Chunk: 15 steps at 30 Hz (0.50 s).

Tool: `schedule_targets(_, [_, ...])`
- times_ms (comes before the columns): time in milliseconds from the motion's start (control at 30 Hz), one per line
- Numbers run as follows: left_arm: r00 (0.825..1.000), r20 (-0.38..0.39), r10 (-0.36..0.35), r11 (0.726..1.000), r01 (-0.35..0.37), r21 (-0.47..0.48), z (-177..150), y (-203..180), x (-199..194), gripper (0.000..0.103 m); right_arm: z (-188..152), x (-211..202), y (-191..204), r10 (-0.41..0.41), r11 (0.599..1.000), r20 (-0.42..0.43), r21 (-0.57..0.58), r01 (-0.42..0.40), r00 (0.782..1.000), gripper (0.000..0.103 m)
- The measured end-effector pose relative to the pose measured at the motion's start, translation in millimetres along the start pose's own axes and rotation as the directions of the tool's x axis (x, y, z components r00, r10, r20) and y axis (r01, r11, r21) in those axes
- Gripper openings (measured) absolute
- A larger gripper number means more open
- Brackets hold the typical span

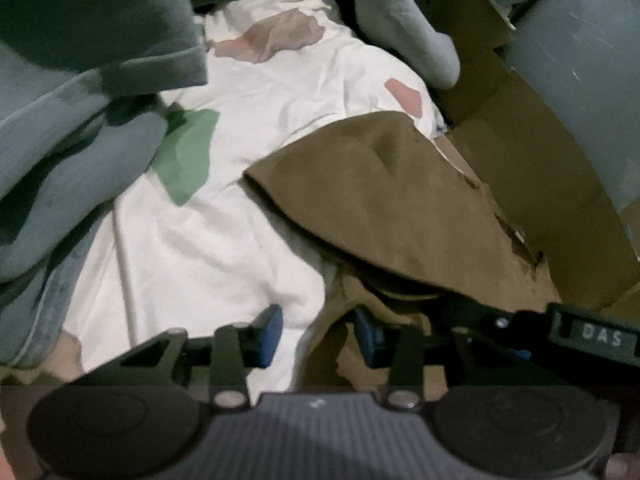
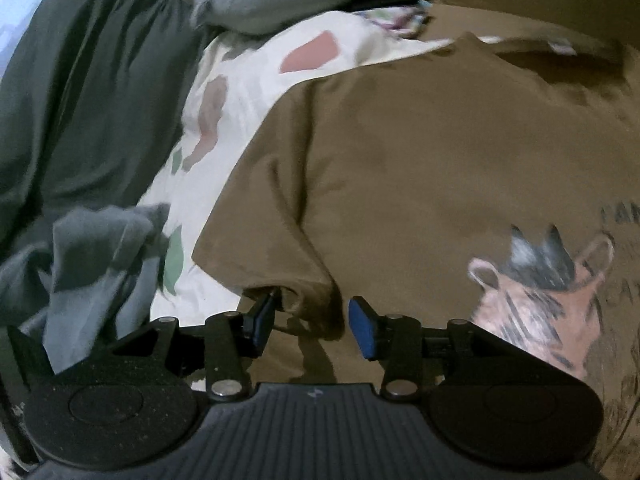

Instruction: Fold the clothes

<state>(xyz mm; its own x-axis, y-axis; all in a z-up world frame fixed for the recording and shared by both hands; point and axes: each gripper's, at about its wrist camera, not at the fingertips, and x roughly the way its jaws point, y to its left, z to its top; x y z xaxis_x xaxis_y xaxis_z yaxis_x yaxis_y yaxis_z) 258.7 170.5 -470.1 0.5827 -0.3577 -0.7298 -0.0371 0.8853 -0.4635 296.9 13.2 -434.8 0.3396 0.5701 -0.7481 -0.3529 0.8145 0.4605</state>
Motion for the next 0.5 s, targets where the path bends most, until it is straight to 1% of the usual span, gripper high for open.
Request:
schedule_targets(67, [1.0, 0.0, 0.004, 1.0, -0.004, 0.021, 0.3, -2.1, 1.3, 0.031, 2.6, 4.2, 5.1, -0.016, 0.999, -0.005, -0.036, 0.016, 1.0, 0.048])
schedule_targets(167, [1.0, -0.001, 0.004, 0.999, -0.004, 0.035, 0.6, -3.3, 2.9, 0.03, 6.7, 8.1, 8.1, -0.052, 0.996, -0.01, -0.078, 0.051, 0.999, 0.048])
schedule_targets(267, [1.0, -0.014, 0.017, 0.995, -0.015, 0.102, 2.7, -9.5, 7.5, 0.03, 10.8, 11.0, 9.9, -0.076, 0.991, -0.021, -0.112, 0.073, 0.997, 0.046])
schedule_targets(300, [1.0, -0.02, 0.023, 0.992, -0.021, 0.125, 3.4, -12.1, 9.0, 0.03, 11.9, 12.9, 11.4, -0.08, 0.99, -0.03, -0.121, 0.076, 0.996, 0.039])
schedule_targets(333, [0.999, -0.022, 0.031, 0.989, -0.027, 0.143, 3.7, -14.6, 10.3, 0.03, 12.9, 14.9, 13.0, -0.083, 0.988, -0.039, -0.131, 0.077, 0.996, 0.029])
schedule_targets(400, [0.999, -0.028, 0.035, 0.986, -0.03, 0.165, 4.2, -17.8, 11.8, 0.029, 14.3, 18.3, 16.7, -0.089, 0.986, -0.055, -0.148, 0.08, 0.995, 0.02])
schedule_targets(433, [0.999, -0.032, 0.034, 0.985, -0.028, 0.173, 4.4, -18.9, 12.3, 0.024, 14.5, 19.1, 18.6, -0.092, 0.985, -0.059, -0.154, 0.082, 0.994, 0.017])
schedule_targets(467, [0.999, -0.035, 0.032, 0.983, -0.026, 0.181, 4.6, -19.9, 12.8, 0.013, 14.3, 19.4, 19.5, -0.095, 0.984, -0.064, -0.157, 0.084, 0.993, 0.015])
schedule_targets(500, [0.999, -0.035, 0.033, 0.982, -0.026, 0.185, 4.7, -20.1, 12.8, 0.01, 14.1, 19.5, 20.2, -0.097, 0.984, -0.069, -0.159, 0.086, 0.993, 0.012])
